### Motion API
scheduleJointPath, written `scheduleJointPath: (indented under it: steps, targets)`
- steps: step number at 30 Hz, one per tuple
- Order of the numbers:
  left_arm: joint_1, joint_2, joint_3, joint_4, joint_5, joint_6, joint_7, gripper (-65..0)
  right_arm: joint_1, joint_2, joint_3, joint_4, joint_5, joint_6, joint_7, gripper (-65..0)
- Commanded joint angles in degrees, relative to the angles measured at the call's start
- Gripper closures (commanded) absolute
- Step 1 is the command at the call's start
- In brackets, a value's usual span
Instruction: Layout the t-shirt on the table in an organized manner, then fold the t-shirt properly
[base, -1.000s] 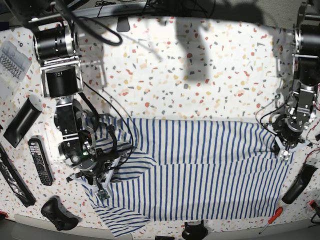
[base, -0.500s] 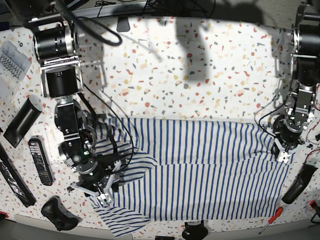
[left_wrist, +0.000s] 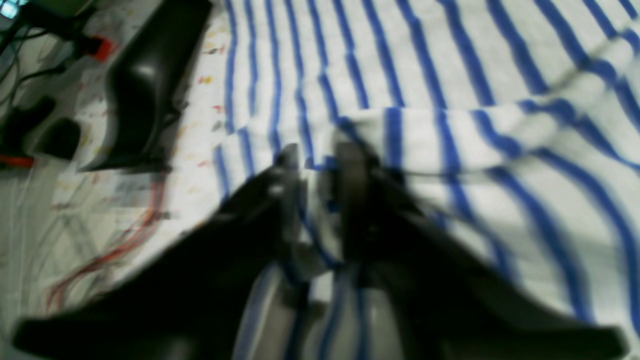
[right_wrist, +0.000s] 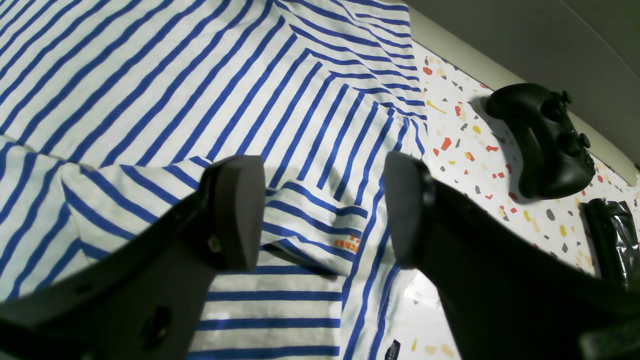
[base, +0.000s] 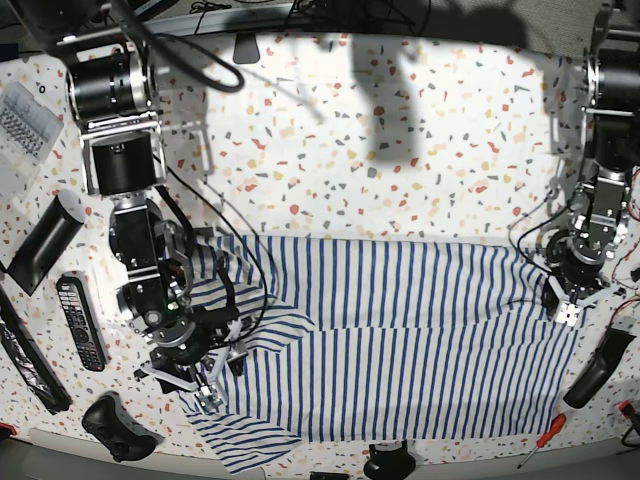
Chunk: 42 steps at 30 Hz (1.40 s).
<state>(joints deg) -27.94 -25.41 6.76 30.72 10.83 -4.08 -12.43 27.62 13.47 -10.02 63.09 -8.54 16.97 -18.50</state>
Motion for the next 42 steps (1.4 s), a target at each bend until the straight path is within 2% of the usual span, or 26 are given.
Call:
scheduleJointPath:
  steps: [1,3,9,13,16,17,19,21,23,25,31,34,39,42]
  targets:
    - [-1.8,-1.1,-0.2,0.8,-0.3,2.9,-1.9,-17.4,2.0,0.3,0.2,1.0,0.4,-0.2,1.2,-36.4]
    - [-2.4,-1.3,-0.2,0.8,-0.3,6.1,-2.1,-19.2,2.0,0.3,0.2,1.0,0.4,-0.2,1.0,-36.4]
    - [-4.8,-1.3,-0.2,0.8,-0.3,5.9,-2.0,-19.4,2.0,0.3,0.2,1.0,0.4,-0.2,0.0,-36.4]
    - [-5.6,-1.4,-0.2,0.8,-0.3,1.6,-2.0,-19.4,2.0,0.3,0.2,1.0,0.7,-0.2,-1.1,-36.4]
    - [-5.6,-1.3,-0.2,0.8,-0.6,-1.5,-1.9,-19.4,2.0,0.3,0.2,1.0,5.2,-0.2,-2.5,-36.4]
    - [-5.6,-1.3,-0.2,0.8,-2.1,-3.4,-1.0,-19.4,2.0,0.3,0.2,1.0,7.5,-0.2,-3.8,-36.4]
    - [-5.5,-1.3,-0.2,1.2,-7.9,-6.9,4.2,-19.4,2.0,0.3,0.2,1.0,11.6,-0.2,-7.6,-36.4]
    - [-5.2,-1.3,-0.2,1.9,-13.6,-8.3,8.5,-19.4,1.7,0.4,0.2,1.0,13.4,-0.2,-10.0,-36.4]
    - [-4.6,-1.3,-0.2,2.8,-18.3,-8.5,8.3,-19.4,0.8,0.4,0.3,1.0,13.5,-0.2,-9.8,-36.4]
    - [-3.5,-1.3,-0.2,4.6,-20.5,-8.7,8.1,-19.4,-0.5,0.4,0.3,0.9,13.6,-0.2,-9.7,-36.4]
    - [3.7,-1.6,-0.3,17.1,-20.5,-8.6,8.5,-19.4,-5.8,0.3,0.3,0.9,13.7,-0.3,-6.1,-36.4]
    - [8.3,-1.4,-0.3,23.3,-20.5,-8.6,11.4,-19.4,-7.6,0.4,0.3,0.9,13.7,-0.3,-5.4,-36.4]
    - [9.8,-1.4,-0.3,23.1,-23.0,-3.1,15.0,-19.0,-9.1,0.3,2.9,0.8,15.8,-2.5,-5.1,-36.4]
    - [9.7,-1.6,-0.3,23.1,-24.5,-3.0,18.3,-19.0,-9.7,0.3,6.9,0.5,19.3,-2.4,-5.1,-36.4]
